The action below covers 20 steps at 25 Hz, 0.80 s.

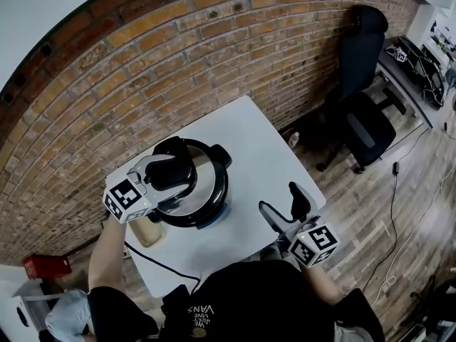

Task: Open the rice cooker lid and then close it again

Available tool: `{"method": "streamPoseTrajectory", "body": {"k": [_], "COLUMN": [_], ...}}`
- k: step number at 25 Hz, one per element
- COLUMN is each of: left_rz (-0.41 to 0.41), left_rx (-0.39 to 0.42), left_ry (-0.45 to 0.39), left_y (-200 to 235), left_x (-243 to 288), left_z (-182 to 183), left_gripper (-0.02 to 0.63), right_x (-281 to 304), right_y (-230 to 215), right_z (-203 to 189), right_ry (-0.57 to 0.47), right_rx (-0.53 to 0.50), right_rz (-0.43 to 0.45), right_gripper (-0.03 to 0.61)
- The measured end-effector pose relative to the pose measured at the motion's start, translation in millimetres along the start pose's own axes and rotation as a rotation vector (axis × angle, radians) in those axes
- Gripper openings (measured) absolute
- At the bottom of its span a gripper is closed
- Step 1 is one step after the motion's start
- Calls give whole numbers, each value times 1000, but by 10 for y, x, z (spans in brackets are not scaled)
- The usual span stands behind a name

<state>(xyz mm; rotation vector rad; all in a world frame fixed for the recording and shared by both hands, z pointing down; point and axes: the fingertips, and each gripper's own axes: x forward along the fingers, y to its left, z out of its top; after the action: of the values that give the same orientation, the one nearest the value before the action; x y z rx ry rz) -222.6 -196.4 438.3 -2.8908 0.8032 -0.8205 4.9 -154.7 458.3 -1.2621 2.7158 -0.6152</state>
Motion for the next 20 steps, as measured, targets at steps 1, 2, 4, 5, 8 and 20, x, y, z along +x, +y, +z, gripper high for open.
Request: {"method": "streamPoseTrajectory", "body": {"k": [1,2,4,5,8,20], "left_rz": [-2,-5,-15,-24,-67,-186], "left_rx": [0,0,5,14,55,108], "left_ry": [-2,-4,-7,-7,-2,-35], "left_y": [3,6,1,-11,-68,-130], "left_x": [-2,-2,1,5,28,57], "left_z": [1,5,15,18,21,-41], "left_gripper": [278,278,278,278,278,278], "right_x": [7,15,34,44,74,86], "right_y": [3,10,35,44,54,38], "right_z": [-2,3,18,17,-13,-40], "right_ry": [-2,0,12,18,16,31], "right_rx": [0,-1,-8,-10,-7,-10], "right_rz": [1,3,7,9,13,-13], "right_gripper": [426,426,426,426,426,426]}}
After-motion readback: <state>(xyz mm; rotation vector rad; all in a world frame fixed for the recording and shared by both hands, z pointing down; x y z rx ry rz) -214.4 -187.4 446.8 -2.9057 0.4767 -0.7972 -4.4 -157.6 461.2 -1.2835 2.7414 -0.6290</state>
